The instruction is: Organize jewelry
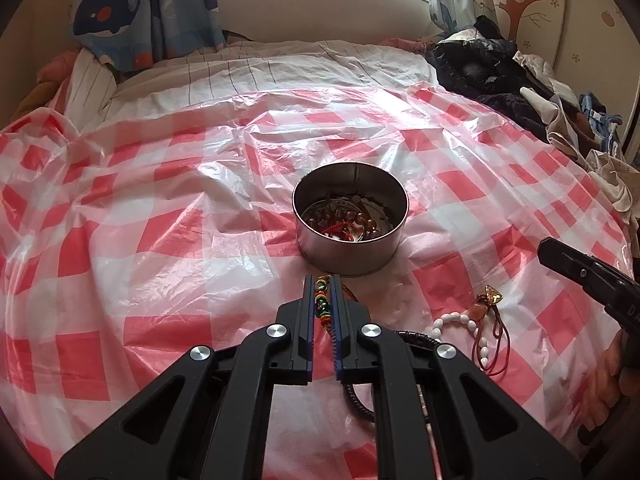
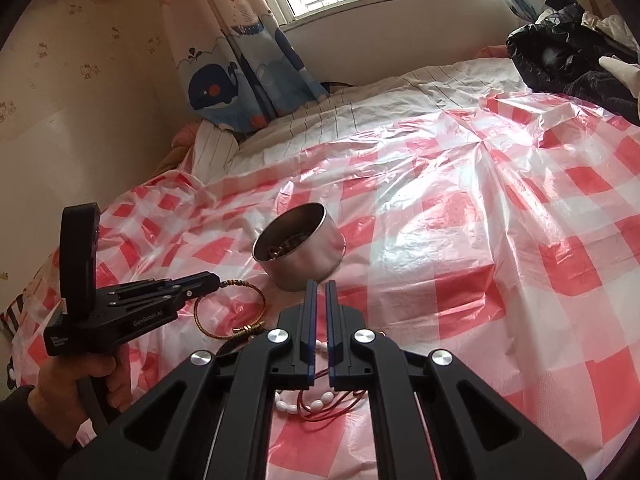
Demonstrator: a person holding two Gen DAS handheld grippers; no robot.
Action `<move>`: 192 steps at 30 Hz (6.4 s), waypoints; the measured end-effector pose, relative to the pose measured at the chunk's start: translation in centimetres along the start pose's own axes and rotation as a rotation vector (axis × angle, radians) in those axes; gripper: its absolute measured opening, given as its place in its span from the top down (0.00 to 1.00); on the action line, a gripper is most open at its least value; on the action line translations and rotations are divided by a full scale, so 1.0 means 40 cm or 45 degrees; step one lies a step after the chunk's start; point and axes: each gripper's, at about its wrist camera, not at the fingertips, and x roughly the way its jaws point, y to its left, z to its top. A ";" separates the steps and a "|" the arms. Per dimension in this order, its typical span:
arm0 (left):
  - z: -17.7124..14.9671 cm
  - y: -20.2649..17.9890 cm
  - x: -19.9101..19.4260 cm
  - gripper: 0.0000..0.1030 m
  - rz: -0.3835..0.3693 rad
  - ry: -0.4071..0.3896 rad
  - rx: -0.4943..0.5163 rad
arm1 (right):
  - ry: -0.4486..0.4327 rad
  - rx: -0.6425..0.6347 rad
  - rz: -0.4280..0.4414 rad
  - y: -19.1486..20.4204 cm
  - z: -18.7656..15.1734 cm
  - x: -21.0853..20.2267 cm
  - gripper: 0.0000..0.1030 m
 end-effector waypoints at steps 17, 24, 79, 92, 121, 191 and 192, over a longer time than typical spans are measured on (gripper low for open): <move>-0.001 -0.003 0.000 0.94 -0.002 0.002 0.007 | 0.344 -0.057 -0.185 -0.027 -0.077 0.113 0.94; 0.015 0.006 -0.036 0.97 -0.056 -0.051 -0.030 | 0.117 -0.030 -0.071 -0.002 -0.022 0.025 0.94; 0.145 0.111 0.103 0.57 0.002 -0.018 -0.255 | 0.009 -0.066 0.197 0.091 0.232 0.230 0.94; -0.056 -0.015 -0.042 0.28 0.095 0.010 -0.020 | 0.164 0.028 -0.064 -0.028 0.019 0.094 0.63; -0.130 -0.082 0.033 0.21 0.394 0.106 0.250 | 0.250 -0.047 -0.192 0.018 -0.148 0.114 0.35; -0.086 0.067 0.069 0.93 0.187 0.038 -0.085 | 0.298 -0.193 -0.312 -0.009 -0.009 0.169 0.64; -0.086 0.065 0.071 0.92 0.187 0.040 -0.082 | 0.308 -0.197 -0.307 -0.009 -0.010 0.170 0.64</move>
